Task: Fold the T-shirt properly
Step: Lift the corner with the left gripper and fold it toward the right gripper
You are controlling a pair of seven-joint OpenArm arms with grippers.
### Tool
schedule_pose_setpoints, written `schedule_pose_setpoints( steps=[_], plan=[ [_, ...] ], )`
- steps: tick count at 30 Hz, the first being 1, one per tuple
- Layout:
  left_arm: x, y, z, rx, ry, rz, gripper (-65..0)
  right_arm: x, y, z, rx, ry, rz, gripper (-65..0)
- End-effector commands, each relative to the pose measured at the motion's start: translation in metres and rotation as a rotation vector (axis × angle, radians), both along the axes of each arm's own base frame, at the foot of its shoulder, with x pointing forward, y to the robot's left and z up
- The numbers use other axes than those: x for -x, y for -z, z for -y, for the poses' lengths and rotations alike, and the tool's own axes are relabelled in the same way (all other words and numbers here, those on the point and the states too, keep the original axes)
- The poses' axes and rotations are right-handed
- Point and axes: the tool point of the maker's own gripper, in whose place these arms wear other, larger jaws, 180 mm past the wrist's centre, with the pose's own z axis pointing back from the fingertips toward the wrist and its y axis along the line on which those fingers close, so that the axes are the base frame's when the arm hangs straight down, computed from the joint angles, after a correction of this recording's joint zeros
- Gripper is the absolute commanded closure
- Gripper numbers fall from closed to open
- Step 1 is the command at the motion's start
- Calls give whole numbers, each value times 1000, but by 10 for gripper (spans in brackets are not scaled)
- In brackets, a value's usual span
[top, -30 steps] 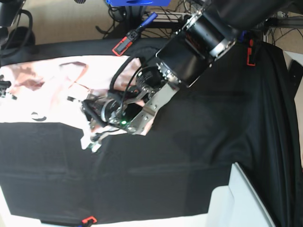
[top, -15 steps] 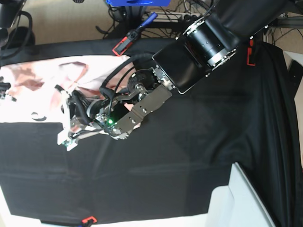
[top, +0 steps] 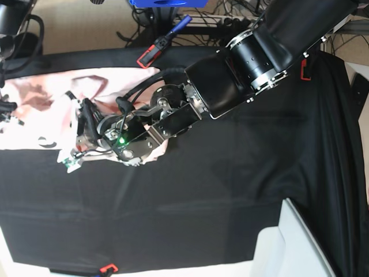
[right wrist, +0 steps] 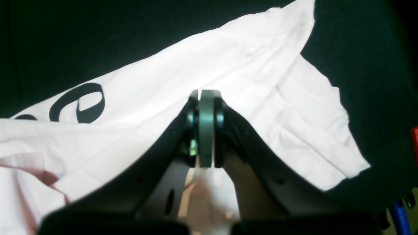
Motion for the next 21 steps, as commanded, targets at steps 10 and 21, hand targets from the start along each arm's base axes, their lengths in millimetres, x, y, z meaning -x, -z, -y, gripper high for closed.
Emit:
schedule_pose_setpoints(
  steps=[10, 21],
  plan=[
    [-17, -72, 40, 241, 13, 154, -81, -7, -16, 12, 35, 7, 44, 0],
    [-8, -72, 47, 265, 37, 172, -506, -5, -14, 12, 35, 7, 39, 0]
  ],
)
